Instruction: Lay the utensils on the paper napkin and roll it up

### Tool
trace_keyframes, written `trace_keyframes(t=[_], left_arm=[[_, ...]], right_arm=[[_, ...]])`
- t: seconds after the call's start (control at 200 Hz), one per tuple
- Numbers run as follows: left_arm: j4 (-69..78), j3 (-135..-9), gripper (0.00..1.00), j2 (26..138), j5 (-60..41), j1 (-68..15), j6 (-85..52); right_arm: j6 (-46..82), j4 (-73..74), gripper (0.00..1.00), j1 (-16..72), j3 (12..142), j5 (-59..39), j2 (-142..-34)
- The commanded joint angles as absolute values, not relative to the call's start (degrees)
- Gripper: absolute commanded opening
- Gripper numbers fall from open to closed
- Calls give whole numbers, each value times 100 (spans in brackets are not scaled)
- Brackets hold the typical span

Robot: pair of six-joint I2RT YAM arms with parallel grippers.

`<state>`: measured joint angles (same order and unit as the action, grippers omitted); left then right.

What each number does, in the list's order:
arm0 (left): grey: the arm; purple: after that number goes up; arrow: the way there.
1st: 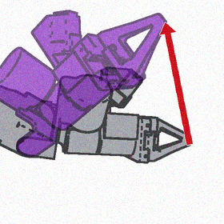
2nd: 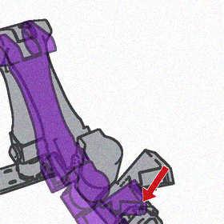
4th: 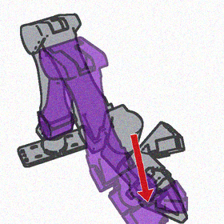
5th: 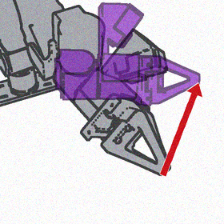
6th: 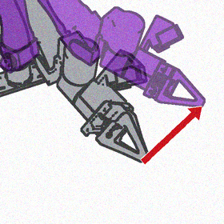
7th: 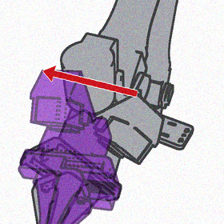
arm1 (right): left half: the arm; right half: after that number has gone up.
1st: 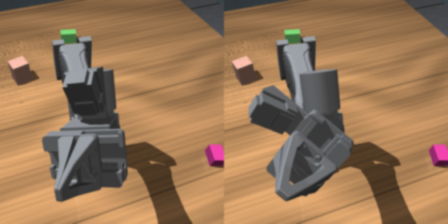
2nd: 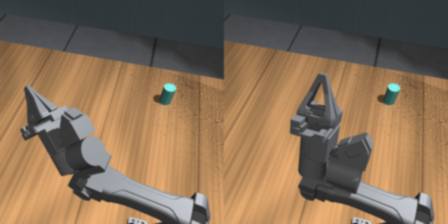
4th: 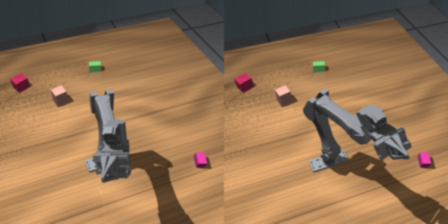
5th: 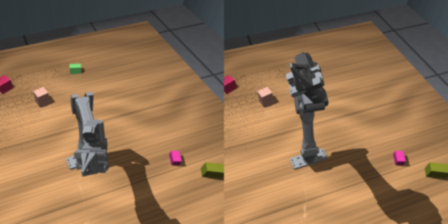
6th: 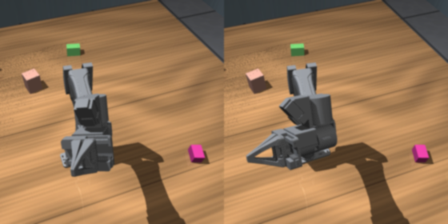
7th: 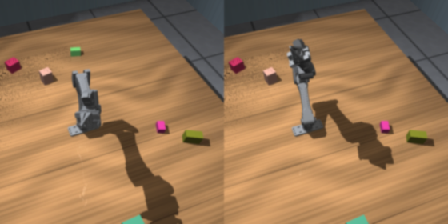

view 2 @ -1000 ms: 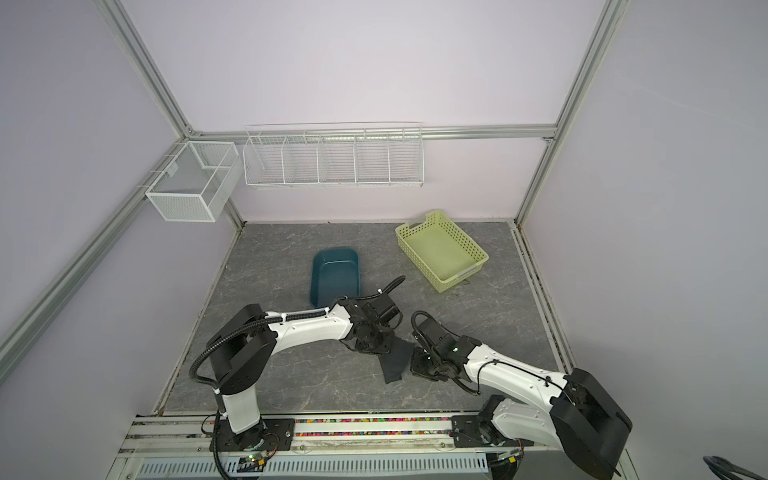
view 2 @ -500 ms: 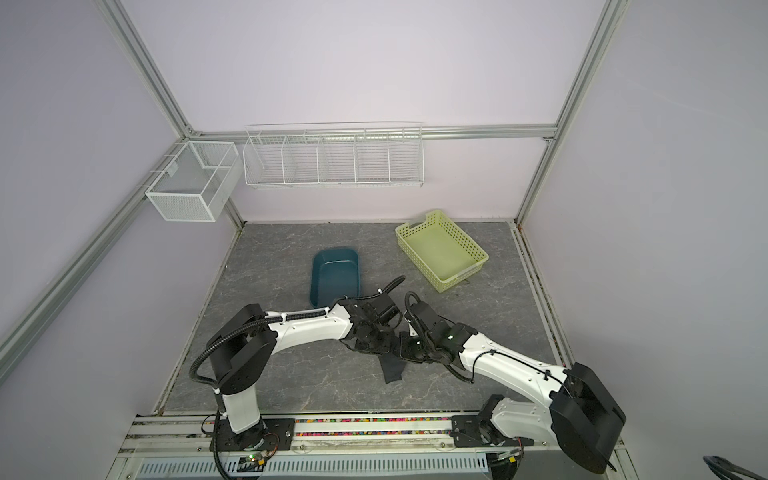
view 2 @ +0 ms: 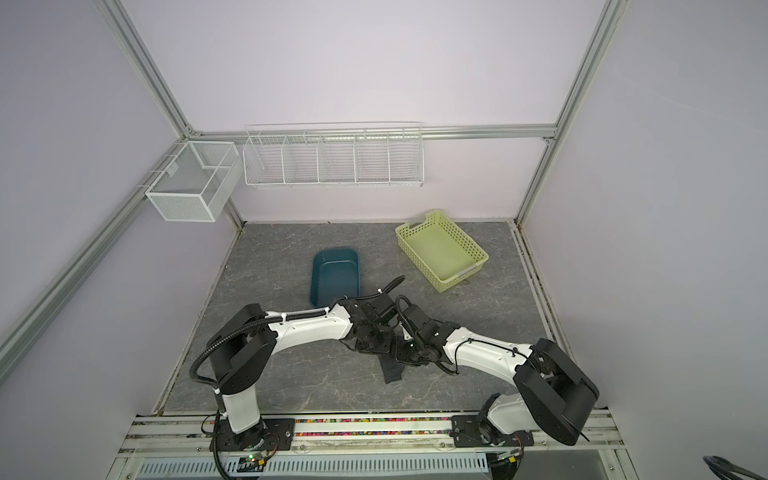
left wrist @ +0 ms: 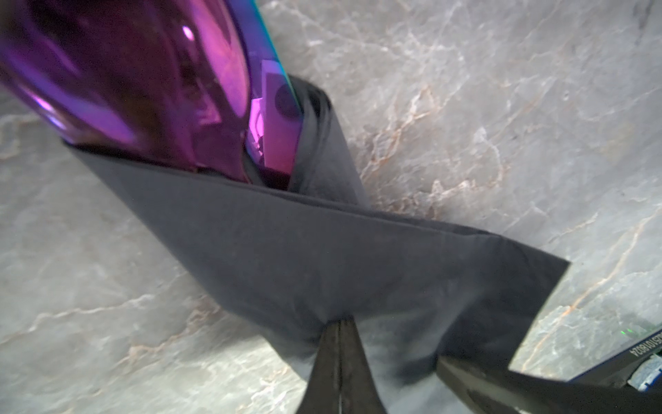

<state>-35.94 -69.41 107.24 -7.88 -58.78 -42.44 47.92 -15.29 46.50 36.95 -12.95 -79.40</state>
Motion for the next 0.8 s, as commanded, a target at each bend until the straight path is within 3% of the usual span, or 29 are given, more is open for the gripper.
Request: trace_keyframes(t=[0.0,0.43,0.61,0.795], left_arm=[[-3650,-6829,0,10823,-731,-5889,-4329],[-3631,-6803,0,10784,-737,-5889,-4364],[-3609,-6820,0,10758,-726,-5889,-4377],[-3604,-6855,0,10750,-706,-5889,-4391]], right_arm=[[4704,-1512,35,4635,3559,-1338,-8110],[4735,-1444,40,4638,3367,-1326,-8219],[4841,-766,42,4649,3200,-1862,-8370],[4964,-718,35,4667,3179,-1798,-8516]])
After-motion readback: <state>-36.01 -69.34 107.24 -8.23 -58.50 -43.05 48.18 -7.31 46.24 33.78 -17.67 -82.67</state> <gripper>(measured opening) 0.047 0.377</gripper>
